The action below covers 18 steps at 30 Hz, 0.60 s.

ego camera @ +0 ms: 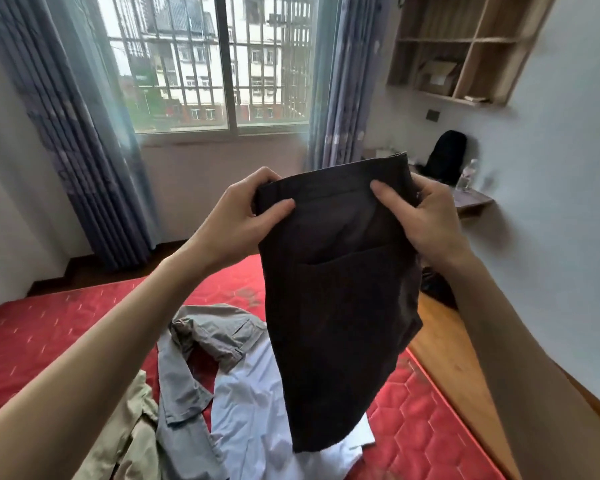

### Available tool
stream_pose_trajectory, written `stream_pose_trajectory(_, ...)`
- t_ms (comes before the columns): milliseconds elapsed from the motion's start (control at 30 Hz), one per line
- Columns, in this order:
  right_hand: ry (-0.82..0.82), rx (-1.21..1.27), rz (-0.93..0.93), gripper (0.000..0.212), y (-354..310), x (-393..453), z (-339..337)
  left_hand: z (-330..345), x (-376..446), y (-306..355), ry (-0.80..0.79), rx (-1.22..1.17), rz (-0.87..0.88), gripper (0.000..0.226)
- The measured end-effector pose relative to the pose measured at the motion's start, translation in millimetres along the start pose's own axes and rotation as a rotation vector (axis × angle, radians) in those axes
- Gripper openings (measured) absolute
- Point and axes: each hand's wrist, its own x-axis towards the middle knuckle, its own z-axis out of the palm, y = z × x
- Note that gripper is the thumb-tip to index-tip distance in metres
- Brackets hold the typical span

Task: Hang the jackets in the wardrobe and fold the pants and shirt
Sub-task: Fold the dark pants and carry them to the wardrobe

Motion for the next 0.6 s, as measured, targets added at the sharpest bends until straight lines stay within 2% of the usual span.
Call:
stream_pose_trajectory(133,-0.183,-0.016,0.07,0.016,21.6,30.8,-74.1,49.8,42.2,15.4,-0.053,-0.005,-0.065,0.017)
stream_pose_trajectory(300,-0.476,-0.215,0.151,0.025,42.7,62.4,-150.1,101.0,82.5,22.0,-0.195,0.009,-0.221,0.012)
stream_pose_trajectory(367,-0.63,-0.26,0.218,0.025,46.6,67.7,-169.0,113.0,84.1,18.2,-0.308,-0.027,-0.324,0.011)
stream_pose_trajectory(500,-0.987,-0.326,0.463,0.033,58.8,74.4,-183.9,124.7,85.5,8.3,-0.639,0.005,-0.459,0.011)
stream_pose_trajectory(600,-1.149,-0.417,0.582,0.031,76.0,80.0,-172.5,129.0,92.3,-1.1,-0.839,0.057,-0.54,0.015)
